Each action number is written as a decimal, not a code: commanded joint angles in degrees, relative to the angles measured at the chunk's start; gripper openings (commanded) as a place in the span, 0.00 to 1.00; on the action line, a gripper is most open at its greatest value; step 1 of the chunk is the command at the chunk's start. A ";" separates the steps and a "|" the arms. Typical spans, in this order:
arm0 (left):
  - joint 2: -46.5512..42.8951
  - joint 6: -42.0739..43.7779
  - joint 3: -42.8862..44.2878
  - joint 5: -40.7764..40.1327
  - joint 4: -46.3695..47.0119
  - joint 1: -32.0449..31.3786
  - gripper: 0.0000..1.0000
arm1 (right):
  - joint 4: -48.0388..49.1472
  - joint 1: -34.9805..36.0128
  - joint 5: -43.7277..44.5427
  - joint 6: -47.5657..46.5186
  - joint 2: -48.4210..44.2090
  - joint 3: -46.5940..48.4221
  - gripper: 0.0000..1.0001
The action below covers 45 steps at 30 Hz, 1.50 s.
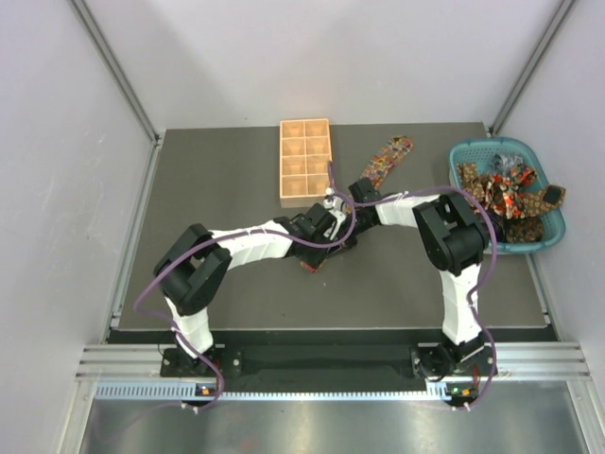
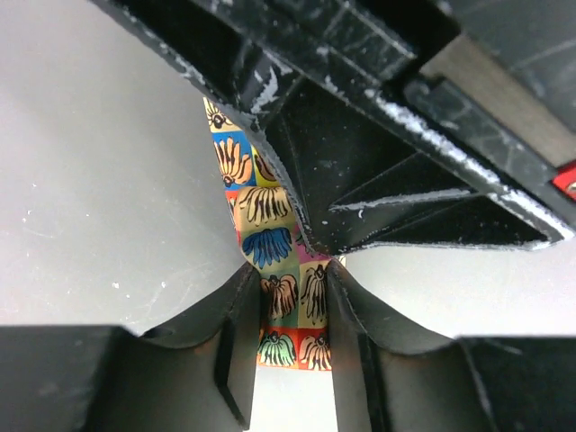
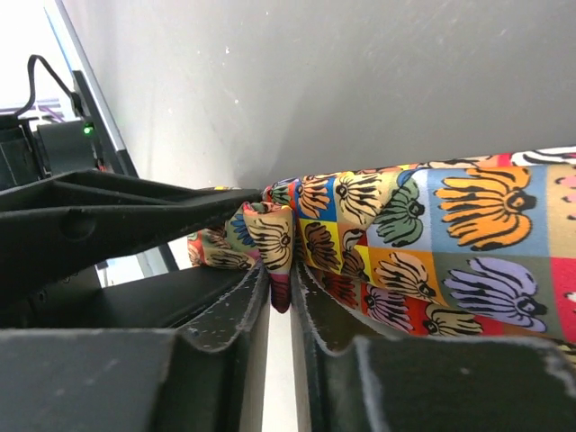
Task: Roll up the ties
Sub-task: Roll the tie
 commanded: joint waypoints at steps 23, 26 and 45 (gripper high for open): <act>0.61 0.34 -3.03 -0.80 -1.75 -0.96 0.37 | 5.13 -2.28 5.56 -0.06 -3.95 -1.37 0.13; 0.34 0.52 -2.42 -0.80 -1.49 -1.05 0.46 | 5.04 -2.19 5.47 -0.41 -3.42 -1.20 0.06; 4.83 2.28 3.21 -0.71 -2.72 -0.35 0.51 | 4.34 -1.40 4.50 -1.12 -3.24 -1.11 0.04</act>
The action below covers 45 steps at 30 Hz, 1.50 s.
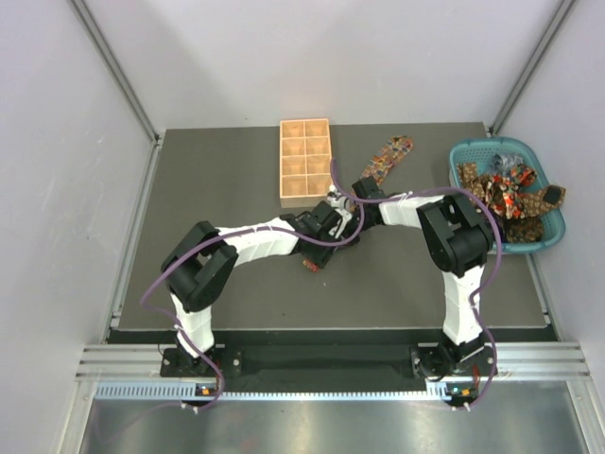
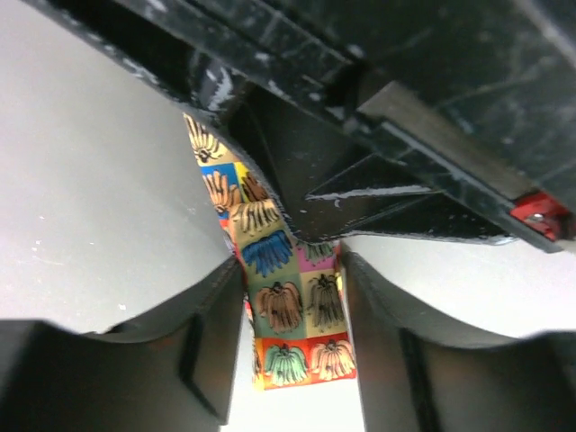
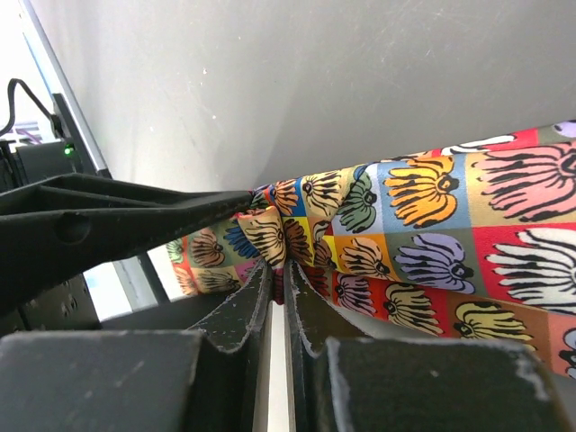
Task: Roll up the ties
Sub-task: Roll the tie
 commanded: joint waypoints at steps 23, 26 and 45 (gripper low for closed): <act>0.58 -3.34 -8.97 1.74 0.95 0.24 0.36 | 1.41 -2.77 13.60 2.58 -8.15 1.55 0.40; 0.75 -3.51 -8.70 1.57 0.51 0.24 0.36 | 2.72 -5.14 15.02 4.33 -10.61 -0.46 0.40; 6.46 -3.43 -2.11 5.52 -7.05 0.77 0.35 | 15.91 12.11 59.91 3.56 -63.75 -40.20 0.40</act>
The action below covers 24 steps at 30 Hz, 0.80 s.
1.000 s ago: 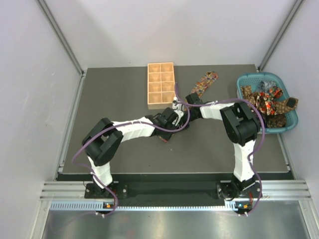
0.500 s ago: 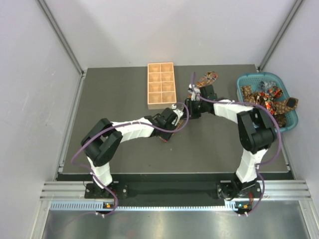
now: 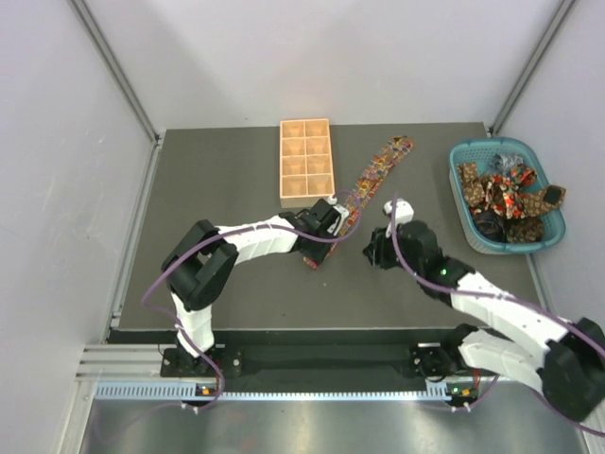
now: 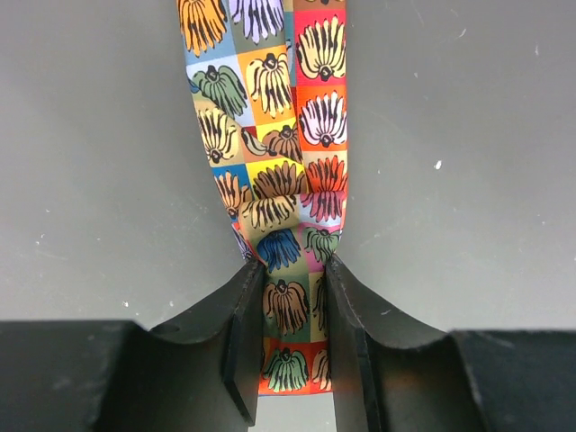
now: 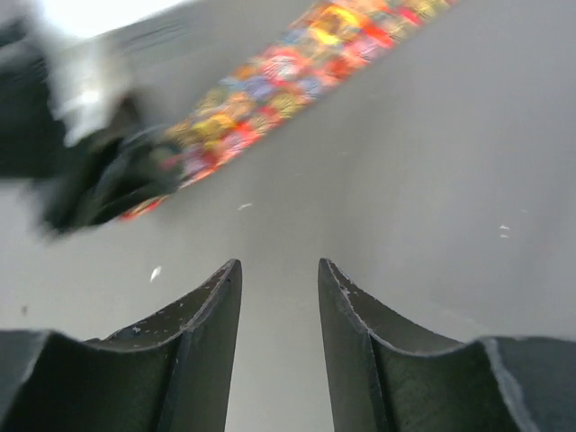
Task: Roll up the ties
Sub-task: Roll the tie
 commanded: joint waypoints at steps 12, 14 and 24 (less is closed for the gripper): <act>8.03 -0.67 0.96 6.84 -10.56 0.31 0.34 | 2.56 45.24 40.86 -13.25 -0.55 2.73 0.43; 8.47 -0.50 1.40 6.93 -11.09 0.40 0.34 | -2.69 48.34 46.63 -12.99 5.18 9.05 0.43; 11.19 0.21 5.44 8.60 -16.10 0.31 0.34 | -29.69 54.33 58.71 -10.88 42.01 40.60 0.50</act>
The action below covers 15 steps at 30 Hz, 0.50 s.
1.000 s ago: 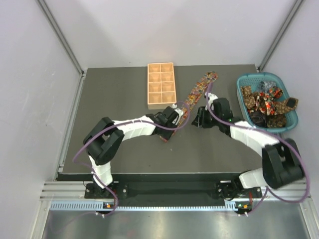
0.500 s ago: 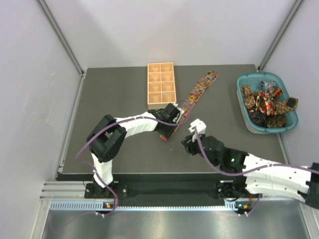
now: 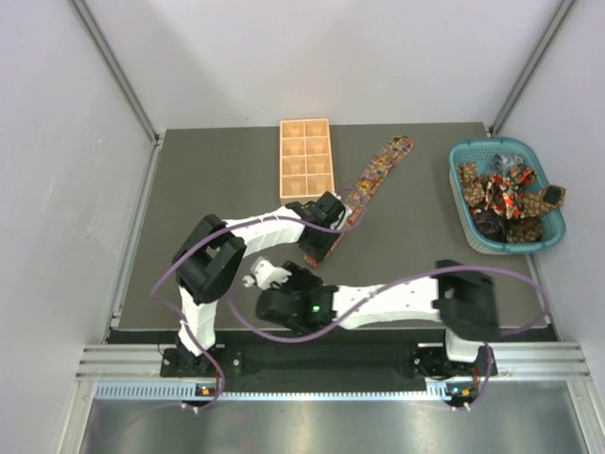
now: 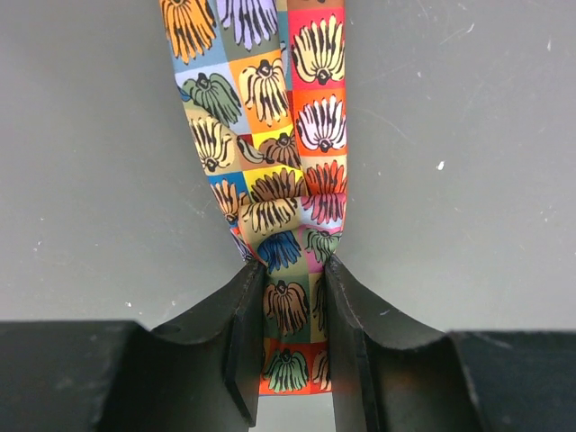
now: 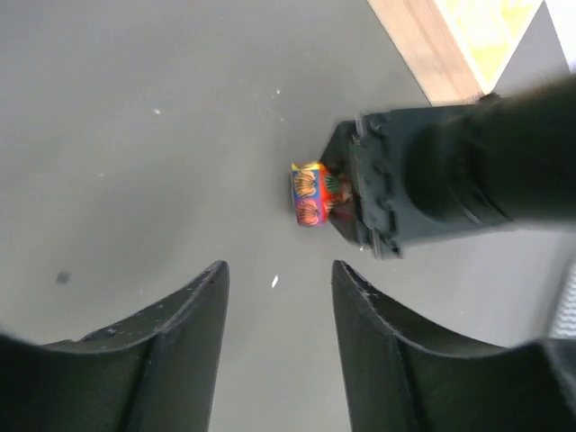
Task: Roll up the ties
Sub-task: Roll the tie
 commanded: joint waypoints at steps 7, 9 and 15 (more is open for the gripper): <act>9.33 -0.20 0.39 7.82 -10.85 -0.37 0.34 | -21.24 -1.67 10.40 -0.13 19.85 20.26 0.57; 9.76 -0.03 1.53 7.91 -12.34 -0.28 0.34 | -21.60 -2.64 11.19 -1.27 22.14 21.77 0.57; 10.64 -0.12 3.64 8.09 -15.25 0.34 0.34 | -21.95 -4.58 13.65 -3.99 27.41 24.94 0.56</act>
